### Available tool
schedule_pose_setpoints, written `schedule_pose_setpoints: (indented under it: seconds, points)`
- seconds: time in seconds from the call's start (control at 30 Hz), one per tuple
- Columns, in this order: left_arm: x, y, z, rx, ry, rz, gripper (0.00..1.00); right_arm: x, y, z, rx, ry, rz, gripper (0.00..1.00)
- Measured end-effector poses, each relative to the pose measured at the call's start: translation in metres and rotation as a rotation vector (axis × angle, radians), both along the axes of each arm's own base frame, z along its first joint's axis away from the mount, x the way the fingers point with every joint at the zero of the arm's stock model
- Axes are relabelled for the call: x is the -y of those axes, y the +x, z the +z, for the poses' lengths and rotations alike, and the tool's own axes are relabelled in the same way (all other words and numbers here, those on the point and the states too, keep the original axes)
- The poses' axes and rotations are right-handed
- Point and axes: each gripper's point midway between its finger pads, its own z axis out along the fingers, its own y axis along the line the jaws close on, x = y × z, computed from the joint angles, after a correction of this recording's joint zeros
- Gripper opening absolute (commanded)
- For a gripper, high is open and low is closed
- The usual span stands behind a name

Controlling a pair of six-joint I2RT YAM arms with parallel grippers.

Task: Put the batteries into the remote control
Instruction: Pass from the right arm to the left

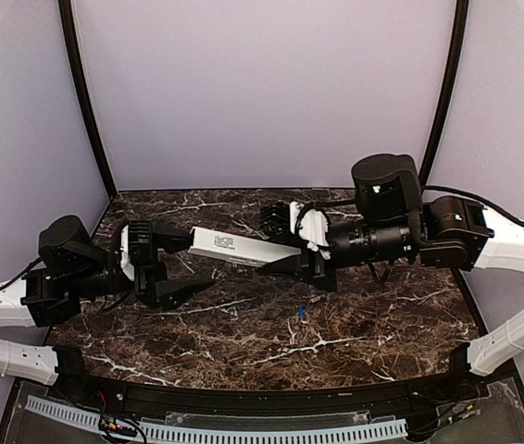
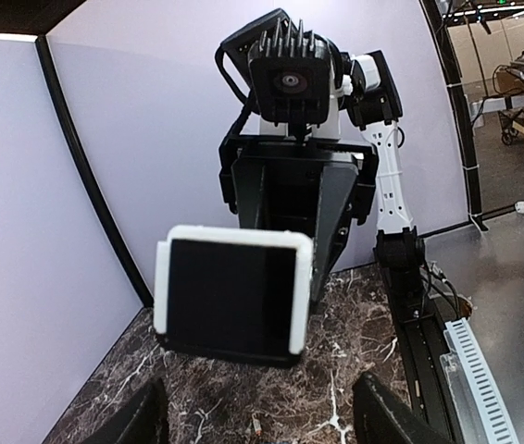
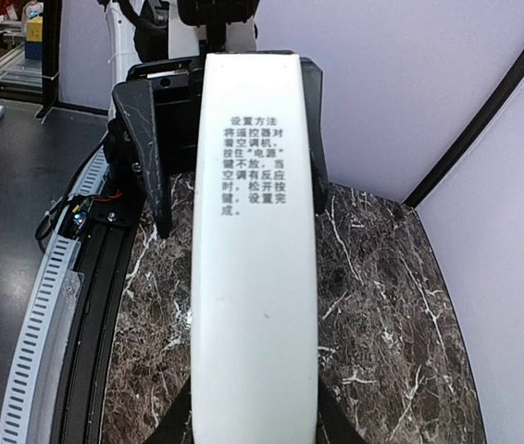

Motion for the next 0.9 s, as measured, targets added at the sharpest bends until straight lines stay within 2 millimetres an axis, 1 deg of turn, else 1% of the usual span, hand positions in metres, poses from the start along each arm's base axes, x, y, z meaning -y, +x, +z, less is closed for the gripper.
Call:
schedule_pose_setpoints:
  seconds: [0.07,0.13,0.17,0.2,0.23,0.27,0.3,0.33,0.37,0.4,0.43,0.5,0.57,0.6,0.63,0.73,0.8,0.83,0.87,0.9]
  points:
    - [0.002,-0.001,0.009,0.004,-0.041,-0.014,0.68,-0.002,-0.001,0.005,-0.006,0.026,0.006,0.00]
    - [0.004,-0.003,0.016,0.014,-0.072,-0.031,0.73,-0.004,-0.002,0.006,-0.012,0.033,0.013,0.00]
    - [0.005,-0.004,0.018,0.017,-0.085,-0.040,0.73,-0.005,-0.003,0.006,-0.017,0.034,0.017,0.00]
    - [0.007,-0.004,0.020,0.020,-0.093,-0.051,0.72,-0.006,-0.003,0.005,-0.019,0.033,0.018,0.00]
    - [0.010,-0.005,0.020,0.024,-0.098,-0.061,0.69,-0.007,-0.003,0.004,-0.023,0.032,0.019,0.00]
    - [0.012,-0.005,0.019,0.023,-0.099,-0.073,0.63,-0.008,-0.003,0.002,-0.027,0.028,0.020,0.00]
    - [0.015,-0.006,0.017,0.023,-0.098,-0.085,0.59,-0.008,-0.003,0.001,-0.030,0.025,0.021,0.00]
    - [0.018,-0.006,0.015,0.018,-0.094,-0.094,0.52,-0.009,-0.003,-0.001,-0.034,0.023,0.021,0.00]
    - [0.020,-0.006,0.013,0.017,-0.089,-0.106,0.49,-0.010,-0.003,-0.002,-0.037,0.020,0.022,0.00]
    - [0.023,-0.006,0.010,0.011,-0.084,-0.114,0.43,-0.010,-0.003,-0.002,-0.041,0.019,0.024,0.00]
    - [0.024,-0.007,0.008,0.009,-0.081,-0.122,0.41,-0.010,-0.004,-0.002,-0.043,0.019,0.026,0.00]
    - [0.026,-0.008,0.007,0.008,-0.080,-0.134,0.41,-0.010,-0.005,-0.002,-0.046,0.020,0.032,0.00]
    - [0.027,-0.009,0.008,0.011,-0.081,-0.145,0.44,-0.010,-0.006,-0.002,-0.048,0.021,0.036,0.00]
    - [0.027,-0.010,0.010,0.012,-0.084,-0.150,0.48,-0.010,-0.006,-0.002,-0.048,0.021,0.038,0.00]
    - [0.027,-0.011,0.011,0.015,-0.087,-0.155,0.50,-0.010,-0.006,-0.002,-0.048,0.021,0.038,0.00]
    - [0.028,-0.013,0.018,0.026,-0.102,-0.169,0.51,-0.010,-0.006,-0.002,-0.048,0.021,0.038,0.00]
    - [0.029,-0.014,0.020,0.029,-0.106,-0.176,0.46,-0.011,-0.006,-0.003,-0.049,0.020,0.038,0.00]
    - [0.029,-0.014,0.021,0.029,-0.106,-0.182,0.39,-0.011,-0.006,-0.003,-0.049,0.020,0.038,0.00]
    - [0.030,-0.014,0.021,0.030,-0.107,-0.185,0.35,-0.011,-0.006,-0.003,-0.049,0.019,0.039,0.00]
    - [0.030,-0.014,0.021,0.026,-0.108,-0.186,0.27,-0.011,-0.007,-0.004,-0.052,0.017,0.040,0.00]
